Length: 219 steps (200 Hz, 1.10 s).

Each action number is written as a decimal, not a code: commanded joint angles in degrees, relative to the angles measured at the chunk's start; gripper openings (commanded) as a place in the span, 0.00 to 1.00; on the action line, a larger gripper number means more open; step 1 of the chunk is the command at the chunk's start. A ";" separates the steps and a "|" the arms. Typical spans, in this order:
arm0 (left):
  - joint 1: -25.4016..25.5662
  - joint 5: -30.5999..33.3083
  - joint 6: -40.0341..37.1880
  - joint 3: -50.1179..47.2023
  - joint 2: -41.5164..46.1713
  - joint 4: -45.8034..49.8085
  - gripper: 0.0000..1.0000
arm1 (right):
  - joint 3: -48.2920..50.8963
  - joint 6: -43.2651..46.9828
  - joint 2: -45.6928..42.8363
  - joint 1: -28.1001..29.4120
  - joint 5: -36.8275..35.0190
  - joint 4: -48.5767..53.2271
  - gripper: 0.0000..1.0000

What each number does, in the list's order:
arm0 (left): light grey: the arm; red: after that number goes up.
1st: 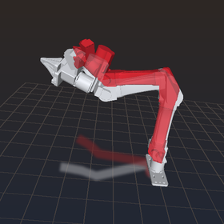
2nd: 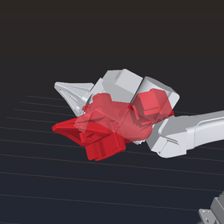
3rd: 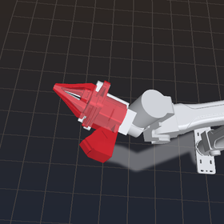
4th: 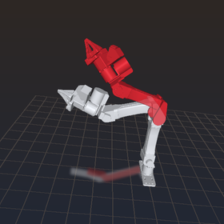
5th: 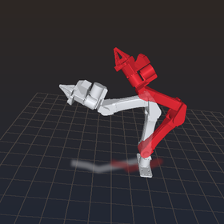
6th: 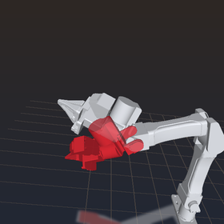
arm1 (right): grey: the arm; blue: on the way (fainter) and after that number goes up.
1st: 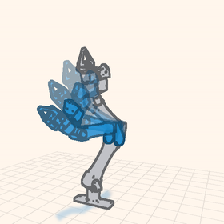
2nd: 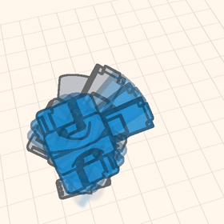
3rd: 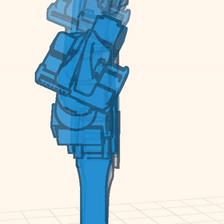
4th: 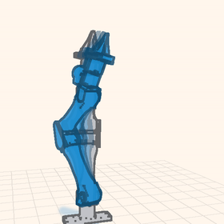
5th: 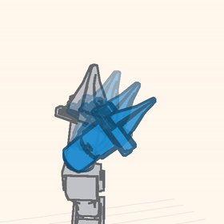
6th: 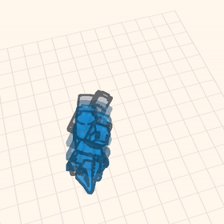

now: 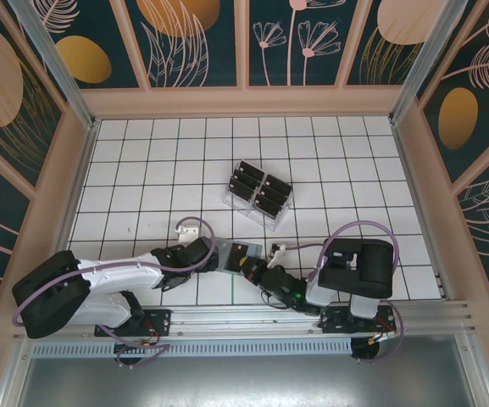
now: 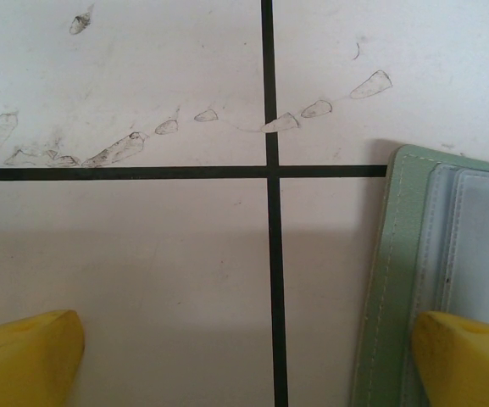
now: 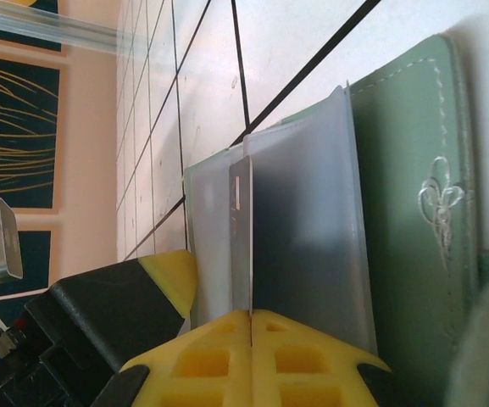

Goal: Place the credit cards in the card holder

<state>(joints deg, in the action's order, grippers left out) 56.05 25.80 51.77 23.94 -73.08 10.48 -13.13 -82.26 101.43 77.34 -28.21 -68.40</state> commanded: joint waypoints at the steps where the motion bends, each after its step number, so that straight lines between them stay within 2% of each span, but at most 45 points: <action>1: 0.24 -0.98 -0.53 -1.35 -1.47 0.51 0.99 | -0.28 1.58 1.28 -0.26 0.38 -0.83 0.00; 125: 0.27 -1.01 -0.62 -1.36 -1.54 0.42 0.99 | -0.64 -1.39 3.06 -0.57 3.64 -0.59 0.00; 202: 0.28 -1.36 -0.41 -1.22 -1.56 0.13 0.99 | -3.65 1.12 4.86 -3.35 9.71 0.45 0.00; 219: 0.23 -1.36 -0.43 -1.09 -1.50 0.07 0.99 | -3.79 1.38 5.15 -3.47 10.83 0.48 0.17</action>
<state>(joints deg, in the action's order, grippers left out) 56.05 25.82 51.77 23.94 -73.19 10.24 -16.27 -82.70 105.08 74.11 -20.51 -70.30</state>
